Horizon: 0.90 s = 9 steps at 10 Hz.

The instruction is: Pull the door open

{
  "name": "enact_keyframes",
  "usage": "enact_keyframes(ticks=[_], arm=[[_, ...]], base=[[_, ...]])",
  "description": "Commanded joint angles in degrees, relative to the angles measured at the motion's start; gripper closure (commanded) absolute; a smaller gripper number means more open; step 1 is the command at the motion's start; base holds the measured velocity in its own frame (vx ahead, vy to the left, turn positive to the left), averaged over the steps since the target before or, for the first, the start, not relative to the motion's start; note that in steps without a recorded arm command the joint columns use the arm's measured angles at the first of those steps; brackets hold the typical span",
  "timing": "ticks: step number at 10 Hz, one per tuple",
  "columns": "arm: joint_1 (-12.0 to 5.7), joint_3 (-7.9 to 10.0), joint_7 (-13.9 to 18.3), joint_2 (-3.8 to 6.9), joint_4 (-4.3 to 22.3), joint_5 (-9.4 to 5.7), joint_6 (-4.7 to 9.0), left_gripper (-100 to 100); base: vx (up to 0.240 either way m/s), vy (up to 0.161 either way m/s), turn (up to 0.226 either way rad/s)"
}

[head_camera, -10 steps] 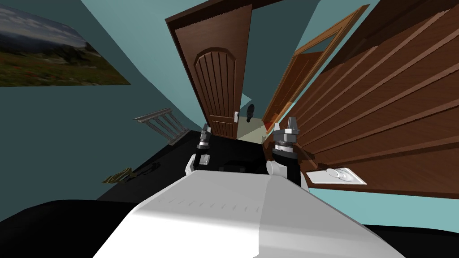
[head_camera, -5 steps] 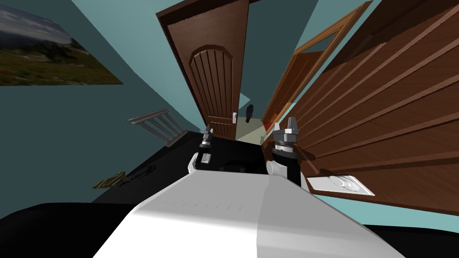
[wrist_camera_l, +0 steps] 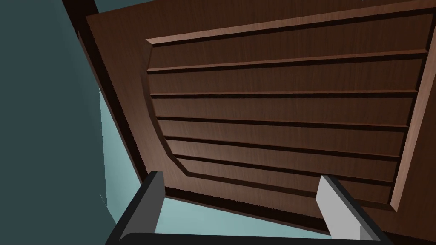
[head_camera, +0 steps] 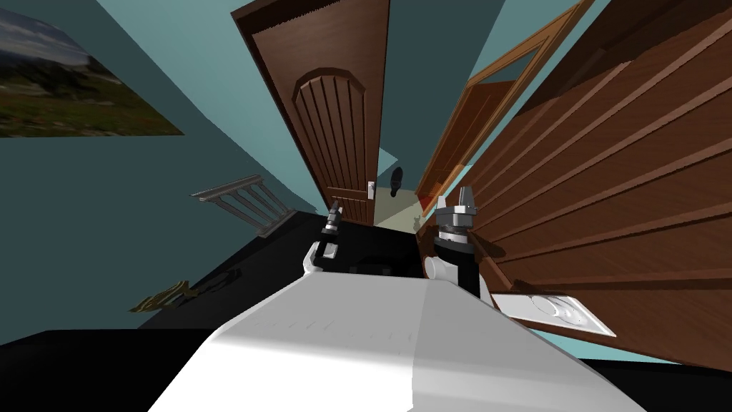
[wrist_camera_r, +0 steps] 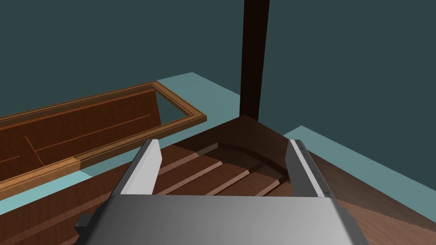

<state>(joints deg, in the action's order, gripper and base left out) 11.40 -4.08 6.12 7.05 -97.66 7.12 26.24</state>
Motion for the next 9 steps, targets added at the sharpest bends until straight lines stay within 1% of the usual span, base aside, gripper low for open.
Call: enact_keyframes(ticks=[1,9], arm=[[-0.83,-0.1,1.0,0.4,2.0,0.06,-0.36,-100],[-5.88,-0.57,5.1,1.68,11.2,0.5,-2.78,-100]], base=[[0.106,-0.054,-0.015],[0.102,-0.064,-0.014]])
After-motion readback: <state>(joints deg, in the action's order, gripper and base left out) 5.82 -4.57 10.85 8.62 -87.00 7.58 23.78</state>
